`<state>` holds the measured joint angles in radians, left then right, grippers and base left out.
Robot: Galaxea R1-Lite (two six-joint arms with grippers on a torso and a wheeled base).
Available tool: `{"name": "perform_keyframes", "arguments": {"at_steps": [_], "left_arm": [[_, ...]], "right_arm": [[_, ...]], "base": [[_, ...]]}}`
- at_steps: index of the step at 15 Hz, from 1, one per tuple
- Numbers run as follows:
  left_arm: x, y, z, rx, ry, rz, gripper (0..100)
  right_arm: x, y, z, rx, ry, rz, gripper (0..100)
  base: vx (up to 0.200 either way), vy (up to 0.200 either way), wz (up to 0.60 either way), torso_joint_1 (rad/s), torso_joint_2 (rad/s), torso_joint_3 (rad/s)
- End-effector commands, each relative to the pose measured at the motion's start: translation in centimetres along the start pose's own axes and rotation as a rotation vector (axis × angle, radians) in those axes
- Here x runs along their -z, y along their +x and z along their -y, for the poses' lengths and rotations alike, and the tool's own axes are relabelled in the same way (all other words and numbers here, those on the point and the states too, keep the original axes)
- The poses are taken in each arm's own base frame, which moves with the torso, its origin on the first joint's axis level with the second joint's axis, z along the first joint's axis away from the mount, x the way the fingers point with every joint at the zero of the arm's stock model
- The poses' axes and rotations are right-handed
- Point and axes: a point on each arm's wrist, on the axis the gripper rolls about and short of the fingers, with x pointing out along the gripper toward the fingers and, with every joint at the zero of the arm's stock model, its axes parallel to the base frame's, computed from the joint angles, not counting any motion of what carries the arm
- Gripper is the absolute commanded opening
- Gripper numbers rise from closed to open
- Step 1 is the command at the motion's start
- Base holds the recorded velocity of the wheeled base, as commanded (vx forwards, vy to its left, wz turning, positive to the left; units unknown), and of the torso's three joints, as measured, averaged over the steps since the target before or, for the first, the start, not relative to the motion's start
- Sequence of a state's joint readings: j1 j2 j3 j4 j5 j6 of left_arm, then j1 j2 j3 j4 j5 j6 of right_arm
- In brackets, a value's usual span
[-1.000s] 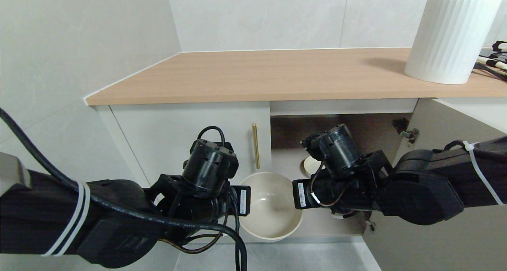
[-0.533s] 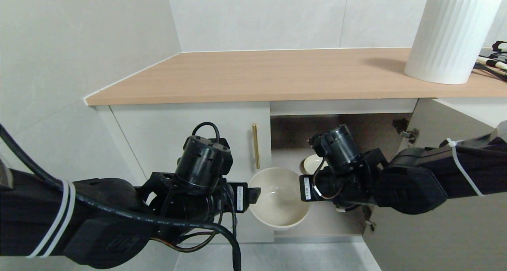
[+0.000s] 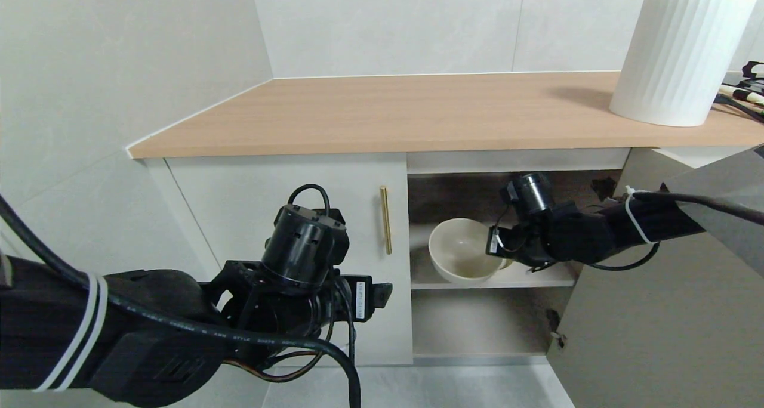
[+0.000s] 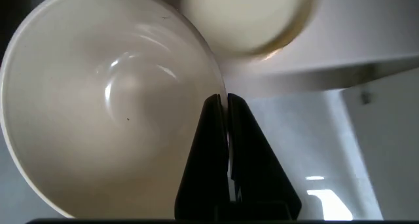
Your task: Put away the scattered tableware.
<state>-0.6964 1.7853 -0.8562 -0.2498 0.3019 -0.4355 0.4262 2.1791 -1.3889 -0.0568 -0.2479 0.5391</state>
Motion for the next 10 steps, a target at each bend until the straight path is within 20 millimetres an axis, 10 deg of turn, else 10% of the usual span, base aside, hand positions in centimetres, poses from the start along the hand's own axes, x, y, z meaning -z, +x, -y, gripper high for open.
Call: {"name": "perform_keyframes", "arguments": {"at_steps": [1,10], "left_arm": [[0.0,0.0,0.0,0.000,0.000,0.000,100],[0.2,0.2,0.0,-0.005,0.003,-0.009,100]], "right_arm": [[-0.8,2.8,1.9,0.054,0.044,0.006,0],[-2.5,7.6,3.7,0.152,0.116,0.085,0]], "base": [[0.000,0.000,0.00,0.000,0.00,0.000],[0.000,0.000,0.00,0.000,0.00,0.000]]}}
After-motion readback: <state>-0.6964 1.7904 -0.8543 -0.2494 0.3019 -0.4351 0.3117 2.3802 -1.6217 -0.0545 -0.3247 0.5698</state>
